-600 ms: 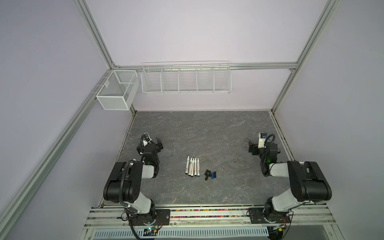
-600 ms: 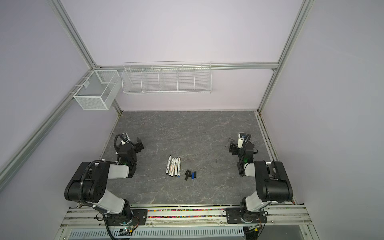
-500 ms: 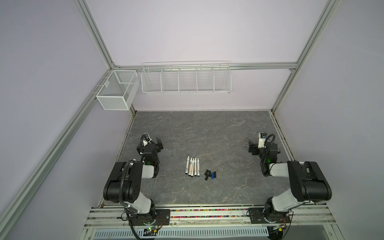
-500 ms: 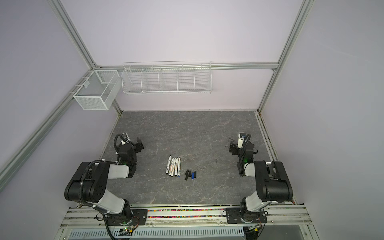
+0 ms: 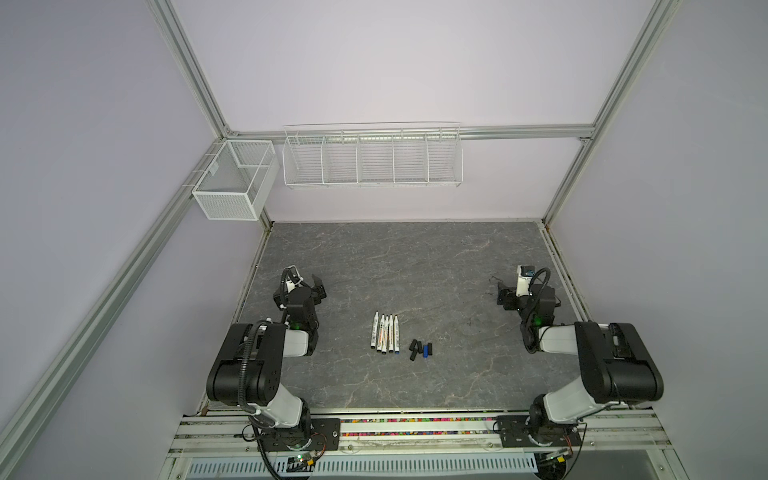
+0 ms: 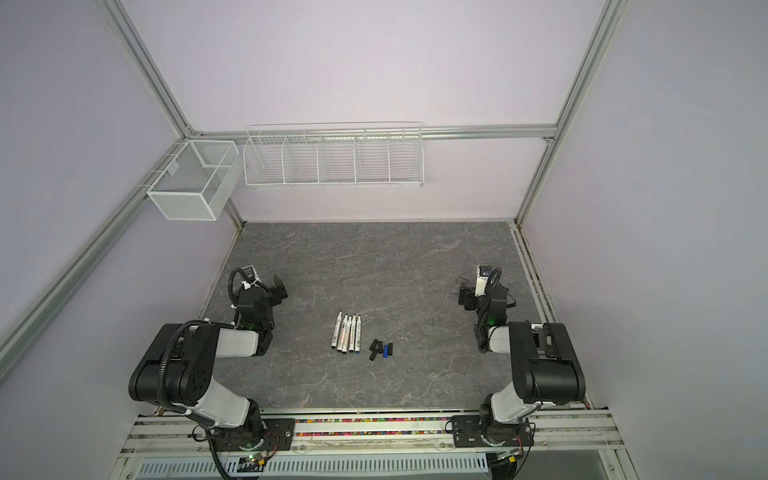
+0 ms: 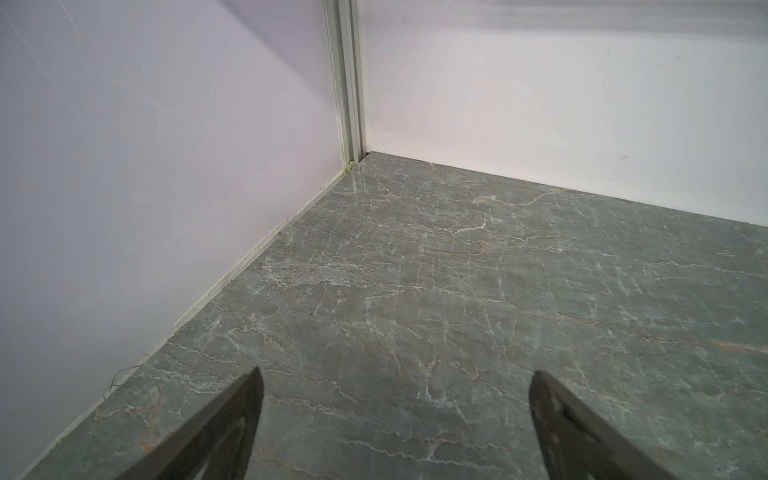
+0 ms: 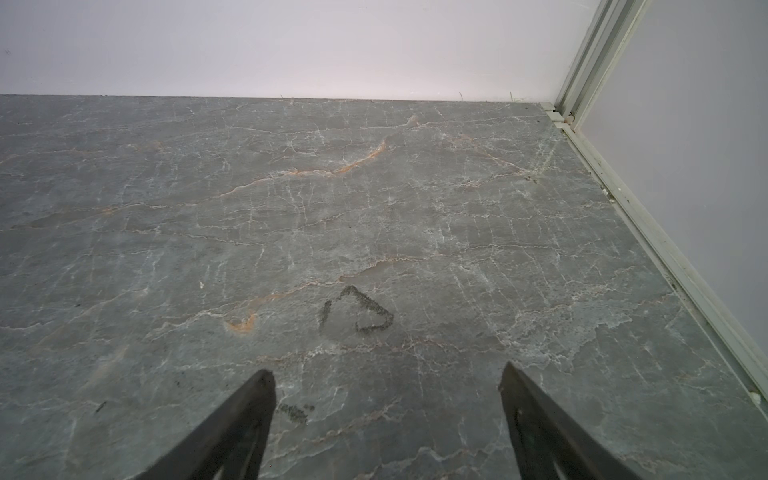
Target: Insert the pens into the pen caps
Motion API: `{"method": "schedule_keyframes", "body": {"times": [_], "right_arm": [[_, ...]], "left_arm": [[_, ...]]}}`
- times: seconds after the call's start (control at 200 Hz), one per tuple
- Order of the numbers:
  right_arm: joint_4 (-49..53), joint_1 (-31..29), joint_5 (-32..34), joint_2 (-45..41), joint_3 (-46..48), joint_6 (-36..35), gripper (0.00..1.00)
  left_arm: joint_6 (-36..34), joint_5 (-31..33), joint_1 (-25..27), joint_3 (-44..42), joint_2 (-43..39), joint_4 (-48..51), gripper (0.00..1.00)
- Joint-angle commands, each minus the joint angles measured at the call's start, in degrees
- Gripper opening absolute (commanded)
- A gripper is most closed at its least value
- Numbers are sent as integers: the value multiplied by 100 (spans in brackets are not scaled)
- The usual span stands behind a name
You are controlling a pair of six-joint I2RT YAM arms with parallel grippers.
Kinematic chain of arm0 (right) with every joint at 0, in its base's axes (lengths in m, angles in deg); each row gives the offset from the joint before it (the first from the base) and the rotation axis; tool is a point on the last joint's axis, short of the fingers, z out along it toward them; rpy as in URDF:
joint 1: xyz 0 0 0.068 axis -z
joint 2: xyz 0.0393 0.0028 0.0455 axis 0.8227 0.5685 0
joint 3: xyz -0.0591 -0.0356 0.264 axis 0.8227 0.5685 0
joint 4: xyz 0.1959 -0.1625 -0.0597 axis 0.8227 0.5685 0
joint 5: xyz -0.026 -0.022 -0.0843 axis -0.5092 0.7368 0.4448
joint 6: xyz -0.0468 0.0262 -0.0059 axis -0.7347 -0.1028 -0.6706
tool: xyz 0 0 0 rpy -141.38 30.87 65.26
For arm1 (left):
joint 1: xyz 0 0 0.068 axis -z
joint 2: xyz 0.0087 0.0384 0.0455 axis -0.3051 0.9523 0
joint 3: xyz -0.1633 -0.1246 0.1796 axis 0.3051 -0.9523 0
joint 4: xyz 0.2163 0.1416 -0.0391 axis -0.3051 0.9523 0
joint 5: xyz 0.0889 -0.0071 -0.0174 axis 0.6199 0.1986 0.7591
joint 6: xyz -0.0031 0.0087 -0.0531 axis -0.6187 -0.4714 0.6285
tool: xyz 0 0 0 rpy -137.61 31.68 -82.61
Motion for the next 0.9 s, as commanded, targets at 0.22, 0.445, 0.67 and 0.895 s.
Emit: {"method": "schedule_keyframes", "body": {"times": [0.22, 0.445, 0.67, 0.895], "right_arm": [[-20, -30, 22, -148, 79, -118, 88], [-20, -27, 20, -146, 74, -116, 88], [-22, -48, 59, -162, 77, -137, 88], [-49, -114, 196, -132, 76, -151, 88]], "left_arm": [[-118, -66, -42, -64, -113, 60, 100], [-115, -66, -41, -63, -113, 65, 100], [-116, -63, -38, -62, -118, 65, 100], [-116, -63, -42, -63, -113, 62, 100]]}}
